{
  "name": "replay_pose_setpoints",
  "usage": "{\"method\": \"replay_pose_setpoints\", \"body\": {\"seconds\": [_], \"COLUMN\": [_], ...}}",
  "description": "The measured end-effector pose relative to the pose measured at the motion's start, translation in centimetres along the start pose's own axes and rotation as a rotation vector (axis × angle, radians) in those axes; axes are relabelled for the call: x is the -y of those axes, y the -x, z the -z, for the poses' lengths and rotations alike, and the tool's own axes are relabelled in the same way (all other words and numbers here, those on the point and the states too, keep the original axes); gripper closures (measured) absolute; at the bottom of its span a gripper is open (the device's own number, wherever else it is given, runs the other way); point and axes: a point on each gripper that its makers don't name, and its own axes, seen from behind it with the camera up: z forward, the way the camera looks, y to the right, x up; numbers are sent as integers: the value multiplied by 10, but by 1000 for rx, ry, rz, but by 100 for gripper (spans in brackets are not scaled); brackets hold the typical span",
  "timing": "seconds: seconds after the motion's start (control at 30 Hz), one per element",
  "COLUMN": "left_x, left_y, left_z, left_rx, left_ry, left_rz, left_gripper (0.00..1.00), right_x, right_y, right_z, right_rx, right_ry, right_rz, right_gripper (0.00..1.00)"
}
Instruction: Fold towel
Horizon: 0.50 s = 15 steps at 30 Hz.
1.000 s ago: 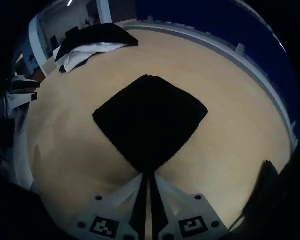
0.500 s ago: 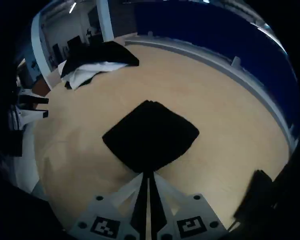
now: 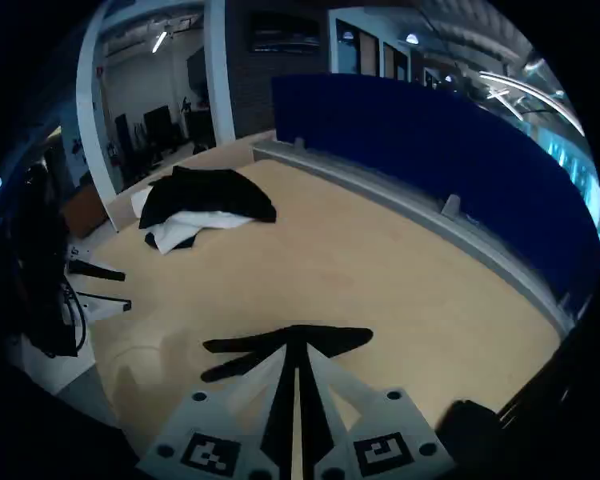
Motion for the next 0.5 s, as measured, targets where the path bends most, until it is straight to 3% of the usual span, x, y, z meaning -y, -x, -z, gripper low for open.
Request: {"method": "replay_pose_setpoints", "body": {"seconds": [0.2,0.5], "left_x": [-3,-6], "left_y": [-1,-3], "left_z": [4,11], "left_rx": [-5,-10], "left_ry": [4,8], "left_rz": [5,0], "left_gripper": [15,15], "right_x": [-14,-37], "right_y": [-18,-21], "right_z": [23,42], "right_rx": [-31,-50], "right_ry": [19,62], "right_rz": [0,-20], "right_gripper": [98,98]}}
